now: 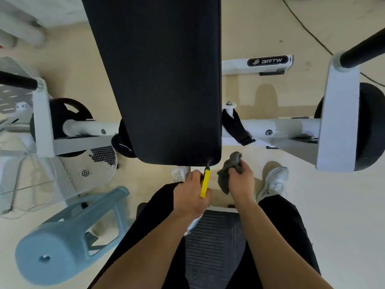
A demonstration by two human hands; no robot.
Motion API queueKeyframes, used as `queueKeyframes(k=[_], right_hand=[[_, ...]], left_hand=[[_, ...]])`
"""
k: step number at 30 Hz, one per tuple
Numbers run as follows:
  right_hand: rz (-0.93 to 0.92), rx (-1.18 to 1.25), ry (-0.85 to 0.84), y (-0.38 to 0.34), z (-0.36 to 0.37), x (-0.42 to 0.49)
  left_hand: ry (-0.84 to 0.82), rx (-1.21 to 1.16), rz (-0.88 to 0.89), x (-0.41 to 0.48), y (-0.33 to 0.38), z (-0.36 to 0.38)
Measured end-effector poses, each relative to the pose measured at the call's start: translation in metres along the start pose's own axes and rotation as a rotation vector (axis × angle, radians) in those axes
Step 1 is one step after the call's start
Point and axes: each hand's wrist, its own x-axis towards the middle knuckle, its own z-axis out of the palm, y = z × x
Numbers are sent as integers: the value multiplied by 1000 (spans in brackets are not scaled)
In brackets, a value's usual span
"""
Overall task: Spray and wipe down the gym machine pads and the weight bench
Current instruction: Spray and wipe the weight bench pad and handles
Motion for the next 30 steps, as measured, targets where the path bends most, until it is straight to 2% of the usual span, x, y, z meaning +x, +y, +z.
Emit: queueKeyframes(k=[5,8,10,13,15,18,21,24,30], right_hand=[[-147,144,78,-40,27,4],[-296,39,119,-38,56,-7],[-314,-39,184,-20,73,-12],[-99,-36,282,10,92,-14],[93,38,269,26,112,-21],[330,330,121,19,161,-34],[507,682,61,3,201,-33],[535,794,-55,4,181,-32],[431,872,248,-23,100,-17]], left_hand=[[3,13,-14,1,-19,1],[37,-19,21,4,-31,-9],[78,-70,54,8,-40,-20],[107,-145,76,18,-52,-41],[116,-167,122,25,-57,-53],[156,-197,190,35,-67,-71],[182,-197,213,51,-89,-96],[179,-222,214,61,-121,-120],[129,-143,206,61,-154,-126]])
